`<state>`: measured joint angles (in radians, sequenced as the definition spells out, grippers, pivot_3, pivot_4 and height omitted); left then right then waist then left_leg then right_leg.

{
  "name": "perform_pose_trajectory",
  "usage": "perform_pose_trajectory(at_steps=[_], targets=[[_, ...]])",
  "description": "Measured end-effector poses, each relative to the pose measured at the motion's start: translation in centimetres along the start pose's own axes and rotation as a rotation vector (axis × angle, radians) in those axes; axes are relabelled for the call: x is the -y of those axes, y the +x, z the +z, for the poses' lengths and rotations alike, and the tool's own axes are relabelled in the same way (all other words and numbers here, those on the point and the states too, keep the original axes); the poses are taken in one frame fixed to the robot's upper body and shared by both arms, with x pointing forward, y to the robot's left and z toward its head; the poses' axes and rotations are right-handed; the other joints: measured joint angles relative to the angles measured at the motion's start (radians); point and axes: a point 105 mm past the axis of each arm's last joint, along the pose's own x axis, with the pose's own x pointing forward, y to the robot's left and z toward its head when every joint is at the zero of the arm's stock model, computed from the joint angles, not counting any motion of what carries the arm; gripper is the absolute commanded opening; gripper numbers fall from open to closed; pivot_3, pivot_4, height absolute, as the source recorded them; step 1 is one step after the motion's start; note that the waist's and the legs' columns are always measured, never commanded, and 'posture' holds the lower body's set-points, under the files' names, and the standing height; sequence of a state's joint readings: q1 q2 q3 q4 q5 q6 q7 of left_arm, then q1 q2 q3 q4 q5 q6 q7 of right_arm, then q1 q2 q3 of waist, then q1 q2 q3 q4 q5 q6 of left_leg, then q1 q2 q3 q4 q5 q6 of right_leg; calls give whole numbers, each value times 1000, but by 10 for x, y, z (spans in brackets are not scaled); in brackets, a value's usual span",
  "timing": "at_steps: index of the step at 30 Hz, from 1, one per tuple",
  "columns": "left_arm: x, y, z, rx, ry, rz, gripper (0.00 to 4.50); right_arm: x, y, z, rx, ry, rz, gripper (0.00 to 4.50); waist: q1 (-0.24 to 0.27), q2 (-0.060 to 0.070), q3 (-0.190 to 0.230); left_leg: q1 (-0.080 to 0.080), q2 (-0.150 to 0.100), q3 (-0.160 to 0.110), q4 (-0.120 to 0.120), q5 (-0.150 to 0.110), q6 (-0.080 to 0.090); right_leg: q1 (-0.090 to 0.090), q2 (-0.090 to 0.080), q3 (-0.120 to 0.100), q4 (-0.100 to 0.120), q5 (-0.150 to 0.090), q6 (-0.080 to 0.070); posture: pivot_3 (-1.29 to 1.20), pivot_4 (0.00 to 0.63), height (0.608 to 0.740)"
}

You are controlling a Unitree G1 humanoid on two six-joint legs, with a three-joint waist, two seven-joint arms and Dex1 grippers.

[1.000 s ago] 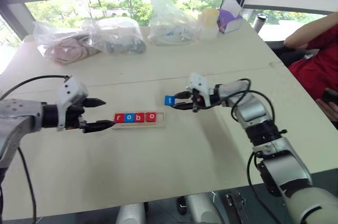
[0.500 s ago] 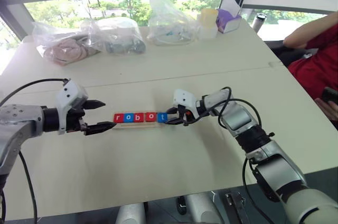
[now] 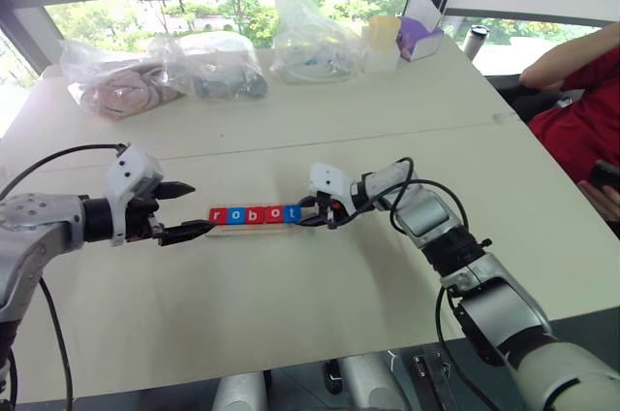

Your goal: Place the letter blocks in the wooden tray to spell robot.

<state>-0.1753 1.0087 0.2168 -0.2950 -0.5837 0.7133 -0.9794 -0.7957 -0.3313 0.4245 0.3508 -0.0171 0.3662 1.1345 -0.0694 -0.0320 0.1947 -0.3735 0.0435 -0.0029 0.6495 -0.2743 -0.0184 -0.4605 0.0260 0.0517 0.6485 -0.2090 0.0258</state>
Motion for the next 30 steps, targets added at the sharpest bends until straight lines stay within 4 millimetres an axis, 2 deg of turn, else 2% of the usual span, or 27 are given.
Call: perform_pose_trajectory(at_steps=[16,18,22,26,30], targets=[[-3,4,2,24,19,28,4500,2,8,3,15,12,-21,1085,-2,0,0,1,0,0,0,0,0,0,0,0,1,0,0,0,150,739],[-3,4,2,24,19,28,4500,2,9,3,20,16,-25,2147,-2,0,0,1,0,0,0,0,0,0,0,0,1,0,0,0,150,739],[-3,4,2,25,18,29,4500,3,11,4,26,24,-35,3970,-1,0,0,0,0,0,0,0,0,0,0,0,1,0,0,0,150,739],[-4,4,2,24,20,31,4500,8,5,8,52,28,-64,3970,0,0,0,0,0,0,0,0,0,0,0,0,0,1,1,0,150,739],[-4,5,2,24,20,31,4500,14,-12,22,121,16,-95,3970,0,0,0,0,0,0,0,0,0,0,0,0,0,1,2,0,150,739]])
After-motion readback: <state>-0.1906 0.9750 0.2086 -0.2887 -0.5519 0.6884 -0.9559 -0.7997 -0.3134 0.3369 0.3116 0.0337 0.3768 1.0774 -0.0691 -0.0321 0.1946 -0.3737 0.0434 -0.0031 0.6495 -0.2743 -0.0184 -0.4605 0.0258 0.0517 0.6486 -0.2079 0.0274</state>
